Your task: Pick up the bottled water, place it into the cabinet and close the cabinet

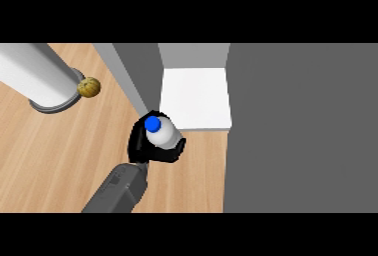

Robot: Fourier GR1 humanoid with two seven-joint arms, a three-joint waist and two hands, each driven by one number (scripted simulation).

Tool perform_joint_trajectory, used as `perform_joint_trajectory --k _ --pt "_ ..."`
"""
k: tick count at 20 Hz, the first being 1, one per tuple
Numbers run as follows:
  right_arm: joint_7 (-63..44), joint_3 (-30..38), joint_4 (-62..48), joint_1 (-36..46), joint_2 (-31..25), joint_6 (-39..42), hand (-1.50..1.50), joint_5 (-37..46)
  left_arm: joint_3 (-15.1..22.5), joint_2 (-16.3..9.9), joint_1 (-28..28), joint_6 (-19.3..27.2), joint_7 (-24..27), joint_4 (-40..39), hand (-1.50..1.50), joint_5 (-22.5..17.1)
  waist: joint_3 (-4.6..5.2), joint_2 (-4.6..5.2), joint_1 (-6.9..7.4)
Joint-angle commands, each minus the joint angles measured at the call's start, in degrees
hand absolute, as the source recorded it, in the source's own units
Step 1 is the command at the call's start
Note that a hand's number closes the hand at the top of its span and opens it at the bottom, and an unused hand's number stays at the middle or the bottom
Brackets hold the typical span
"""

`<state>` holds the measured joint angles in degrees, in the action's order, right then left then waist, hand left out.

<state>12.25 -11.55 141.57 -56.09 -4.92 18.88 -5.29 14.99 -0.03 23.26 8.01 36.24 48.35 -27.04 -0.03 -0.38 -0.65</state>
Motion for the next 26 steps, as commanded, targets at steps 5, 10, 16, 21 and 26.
perform_joint_trajectory --k 5,10,16,21,26 --pt "-4.3 3.8 7.8 -1.3 -1.2 0.4 -1.50 -7.4 9.8 0.0 8.0 16.1 -8.2 5.0 1.50 -3.3 0.05 0.36 -0.96" --pt "-0.8 6.5 3.7 -0.7 -1.4 2.5 -1.50 -8.4 10.6 0.0 18.7 24.5 -14.7 0.8 1.50 -2.7 0.01 0.39 -1.66" --pt "-1.7 7.8 4.0 0.8 -1.9 3.5 -1.50 -9.7 6.9 0.0 26.9 24.3 -13.9 -11.2 1.50 -6.7 0.04 0.82 -2.20" --pt "0.1 8.5 0.8 1.6 -1.5 4.7 -1.50 -8.8 7.4 0.0 31.8 25.1 -12.1 -20.7 1.50 -6.8 0.03 0.99 -3.12" --pt "-1.2 7.9 2.3 3.2 -1.0 4.4 -1.50 -9.6 7.7 0.0 35.8 28.6 -12.3 -30.1 1.50 -2.6 0.05 1.69 -3.91"
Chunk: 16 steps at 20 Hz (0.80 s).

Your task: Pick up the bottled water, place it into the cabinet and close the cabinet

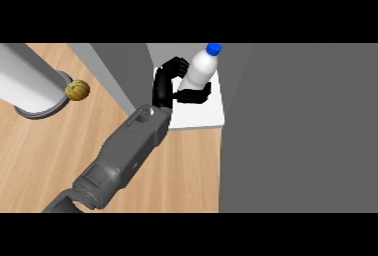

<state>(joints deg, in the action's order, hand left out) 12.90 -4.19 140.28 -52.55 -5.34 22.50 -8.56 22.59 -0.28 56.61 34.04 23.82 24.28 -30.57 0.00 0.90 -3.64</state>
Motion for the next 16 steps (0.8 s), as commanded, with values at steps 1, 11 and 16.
perform_joint_trajectory --k 1,11,16 --pt "-0.3 3.0 2.3 -1.2 -1.2 1.7 -1.50 -7.6 -0.6 0.3 0.3 2.6 1.5 -6.9 1.50 0.6 0.00 0.16 -0.52" --pt "0.8 1.1 -0.8 2.0 0.0 2.5 -1.50 -4.6 -6.3 -2.4 7.4 3.1 4.6 -16.0 1.50 0.0 0.06 1.17 -1.77" --pt "-0.5 3.1 2.3 0.1 -1.6 3.6 -1.50 -6.6 -5.4 -2.8 9.6 5.8 6.7 -18.3 -1.50 1.9 0.12 1.31 -2.45"
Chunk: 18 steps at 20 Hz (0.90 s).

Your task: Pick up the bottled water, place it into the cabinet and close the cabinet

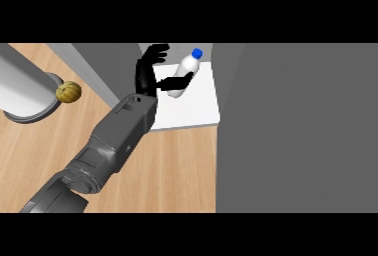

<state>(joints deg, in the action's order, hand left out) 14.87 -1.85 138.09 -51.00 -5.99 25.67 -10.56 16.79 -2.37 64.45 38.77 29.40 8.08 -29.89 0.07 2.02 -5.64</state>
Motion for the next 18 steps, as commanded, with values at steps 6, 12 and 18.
perform_joint_trajectory --k 6,12,18 --pt "-1.5 -1.5 1.6 1.2 0.6 0.1 -1.50 -2.7 -0.1 0.1 3.8 3.6 1.8 -4.1 -1.50 1.7 0.04 0.44 -0.13" --pt "-1.2 -0.1 3.3 -2.1 -0.9 2.1 -1.50 -5.4 -2.5 0.3 4.9 -5.9 4.7 -0.1 -1.50 -0.4 0.08 0.04 -0.24" --pt "-2.1 -0.4 3.9 -2.5 -1.1 2.3 -1.50 -5.3 -5.4 0.5 4.4 -14.2 10.4 3.0 -1.50 -2.4 0.04 -0.65 1.88"
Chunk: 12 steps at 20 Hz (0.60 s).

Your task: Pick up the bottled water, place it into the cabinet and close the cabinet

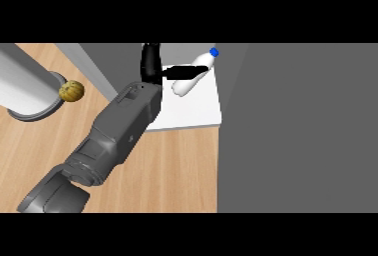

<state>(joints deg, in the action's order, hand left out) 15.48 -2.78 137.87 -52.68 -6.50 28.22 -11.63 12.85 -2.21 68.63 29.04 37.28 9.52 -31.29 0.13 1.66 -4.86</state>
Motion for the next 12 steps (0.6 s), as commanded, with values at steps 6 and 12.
perform_joint_trajectory --k 6,12 --pt "-4.1 0.5 7.6 -4.6 -0.5 -0.3 -1.50 -5.6 -1.6 2.2 -0.9 -5.7 2.3 4.0 -1.50 -1.2 -0.09 -1.39 2.44" --pt "-7.3 0.3 7.7 -0.9 0.3 -2.6 -1.50 -6.1 1.7 2.2 -6.6 -6.4 1.4 9.8 -1.50 -2.3 -0.10 -1.57 3.12"
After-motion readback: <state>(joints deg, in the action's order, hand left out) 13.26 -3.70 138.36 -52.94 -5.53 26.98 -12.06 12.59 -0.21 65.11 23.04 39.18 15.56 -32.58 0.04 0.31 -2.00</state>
